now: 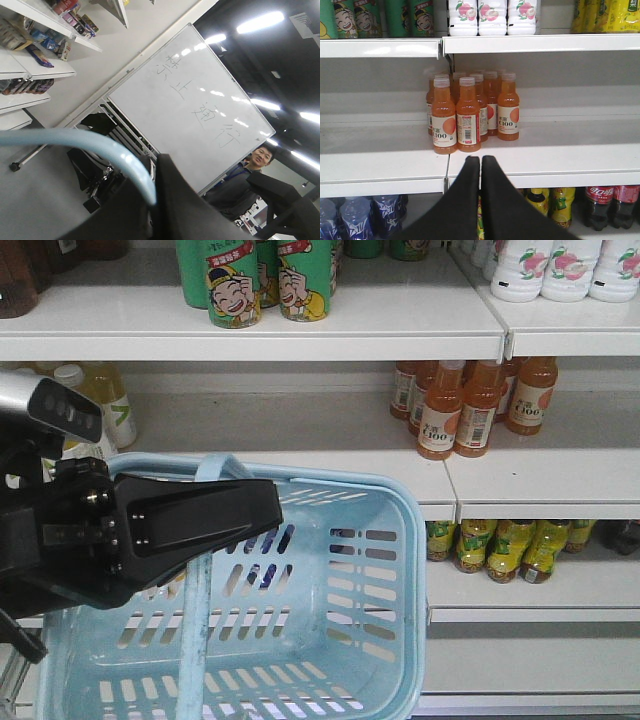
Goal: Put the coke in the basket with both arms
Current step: 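Turn the base away from the shelf, holding the basket in the left gripper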
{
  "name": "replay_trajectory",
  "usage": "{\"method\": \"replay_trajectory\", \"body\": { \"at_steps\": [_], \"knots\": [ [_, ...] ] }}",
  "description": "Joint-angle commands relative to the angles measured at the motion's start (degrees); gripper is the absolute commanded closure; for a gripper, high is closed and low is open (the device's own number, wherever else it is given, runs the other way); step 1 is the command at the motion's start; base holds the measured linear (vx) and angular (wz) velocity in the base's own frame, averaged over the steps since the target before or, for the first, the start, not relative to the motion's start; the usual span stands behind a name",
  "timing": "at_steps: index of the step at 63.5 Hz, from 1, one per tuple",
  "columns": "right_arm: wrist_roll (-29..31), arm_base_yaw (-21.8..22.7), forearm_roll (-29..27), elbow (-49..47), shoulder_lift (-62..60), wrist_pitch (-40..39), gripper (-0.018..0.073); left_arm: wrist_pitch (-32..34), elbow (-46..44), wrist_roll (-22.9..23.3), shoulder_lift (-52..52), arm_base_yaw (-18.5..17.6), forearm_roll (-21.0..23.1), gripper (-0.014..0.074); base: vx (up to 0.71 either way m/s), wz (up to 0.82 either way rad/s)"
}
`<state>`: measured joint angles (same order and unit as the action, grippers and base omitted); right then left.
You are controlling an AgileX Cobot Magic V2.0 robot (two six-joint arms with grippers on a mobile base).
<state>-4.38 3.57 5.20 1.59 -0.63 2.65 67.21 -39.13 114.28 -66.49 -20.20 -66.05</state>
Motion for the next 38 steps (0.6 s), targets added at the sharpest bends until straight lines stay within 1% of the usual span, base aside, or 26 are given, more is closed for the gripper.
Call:
{"method": "replay_trajectory", "body": {
  "at_steps": [1,38],
  "knots": [
    [0.5,0.3,0.4,0.4,-0.7,-4.2,0.0564,10.2,-1.4,-0.7,1.3,-0.3,4.6,0.0603,0.00,0.00],
    [0.5,0.3,0.4,0.4,-0.7,-4.2,0.0564,10.2,-1.4,-0.7,1.3,-0.3,4.5,0.0603,-0.01,-0.03]
  ]
}}
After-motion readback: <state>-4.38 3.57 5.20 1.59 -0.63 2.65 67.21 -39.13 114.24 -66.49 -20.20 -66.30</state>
